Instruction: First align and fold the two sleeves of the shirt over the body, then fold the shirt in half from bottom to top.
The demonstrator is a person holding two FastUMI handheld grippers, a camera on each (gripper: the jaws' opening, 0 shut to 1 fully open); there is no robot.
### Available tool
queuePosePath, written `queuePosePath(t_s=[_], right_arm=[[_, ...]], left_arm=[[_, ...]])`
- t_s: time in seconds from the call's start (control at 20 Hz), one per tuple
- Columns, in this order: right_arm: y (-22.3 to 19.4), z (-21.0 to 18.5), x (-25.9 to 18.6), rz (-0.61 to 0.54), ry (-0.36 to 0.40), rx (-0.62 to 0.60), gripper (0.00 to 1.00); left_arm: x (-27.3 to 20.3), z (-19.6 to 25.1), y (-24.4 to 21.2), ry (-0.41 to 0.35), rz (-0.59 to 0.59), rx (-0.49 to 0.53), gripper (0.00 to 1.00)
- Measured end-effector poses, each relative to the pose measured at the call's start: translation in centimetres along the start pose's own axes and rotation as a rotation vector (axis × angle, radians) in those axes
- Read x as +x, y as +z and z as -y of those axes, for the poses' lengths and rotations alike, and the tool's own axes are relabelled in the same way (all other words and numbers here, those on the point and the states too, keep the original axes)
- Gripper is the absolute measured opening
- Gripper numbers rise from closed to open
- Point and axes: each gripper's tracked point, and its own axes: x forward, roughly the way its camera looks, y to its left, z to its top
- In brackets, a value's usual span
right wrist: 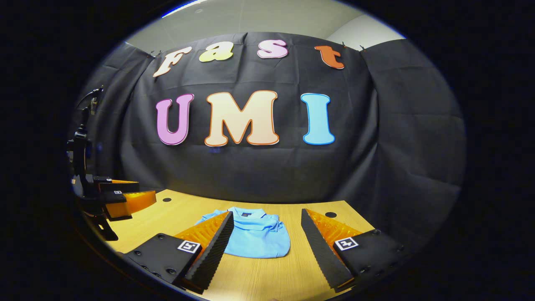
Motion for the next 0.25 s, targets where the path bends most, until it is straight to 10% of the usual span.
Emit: queuePosePath(t_s=[0.25], right_arm=[[1.2,-1.0,-2.1,0.02,0.029,-0.009,1.0]], left_arm=[[-2.9,1.1,0.5,0.0,0.017,0.006,0.95]])
